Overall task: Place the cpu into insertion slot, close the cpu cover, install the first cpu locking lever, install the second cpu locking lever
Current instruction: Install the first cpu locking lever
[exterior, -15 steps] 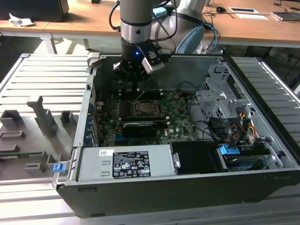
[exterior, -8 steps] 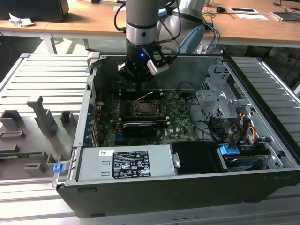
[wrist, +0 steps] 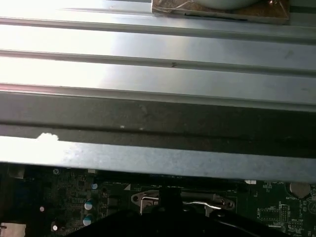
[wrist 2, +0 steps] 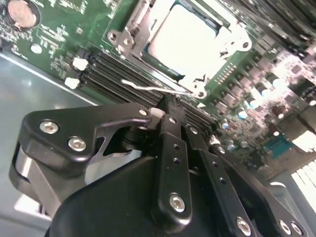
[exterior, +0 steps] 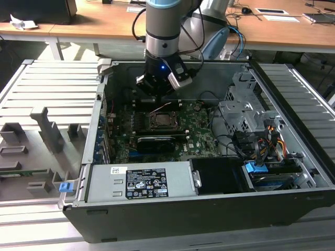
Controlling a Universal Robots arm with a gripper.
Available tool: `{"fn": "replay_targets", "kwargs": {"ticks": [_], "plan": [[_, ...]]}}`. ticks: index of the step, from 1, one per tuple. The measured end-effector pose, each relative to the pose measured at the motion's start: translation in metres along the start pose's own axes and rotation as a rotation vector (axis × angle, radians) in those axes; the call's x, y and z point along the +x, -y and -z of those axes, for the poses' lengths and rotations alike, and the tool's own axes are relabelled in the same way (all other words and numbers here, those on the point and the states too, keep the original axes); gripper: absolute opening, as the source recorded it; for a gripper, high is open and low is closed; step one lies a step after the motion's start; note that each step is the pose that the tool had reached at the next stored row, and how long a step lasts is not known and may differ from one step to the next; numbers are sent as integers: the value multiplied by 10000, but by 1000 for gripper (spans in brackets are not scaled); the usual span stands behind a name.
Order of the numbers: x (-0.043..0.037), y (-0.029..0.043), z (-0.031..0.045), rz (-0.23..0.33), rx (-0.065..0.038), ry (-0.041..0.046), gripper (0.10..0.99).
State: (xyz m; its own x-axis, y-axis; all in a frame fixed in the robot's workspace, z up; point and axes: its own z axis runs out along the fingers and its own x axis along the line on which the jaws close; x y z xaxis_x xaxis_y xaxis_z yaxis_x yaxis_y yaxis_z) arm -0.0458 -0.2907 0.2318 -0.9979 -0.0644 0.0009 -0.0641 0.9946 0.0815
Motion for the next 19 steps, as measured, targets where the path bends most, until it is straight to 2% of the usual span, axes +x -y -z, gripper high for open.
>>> {"fn": "replay_targets", "kwargs": {"ticks": [19], "plan": [[-217, -23, -128, 111, -1, -10, 106]]}}
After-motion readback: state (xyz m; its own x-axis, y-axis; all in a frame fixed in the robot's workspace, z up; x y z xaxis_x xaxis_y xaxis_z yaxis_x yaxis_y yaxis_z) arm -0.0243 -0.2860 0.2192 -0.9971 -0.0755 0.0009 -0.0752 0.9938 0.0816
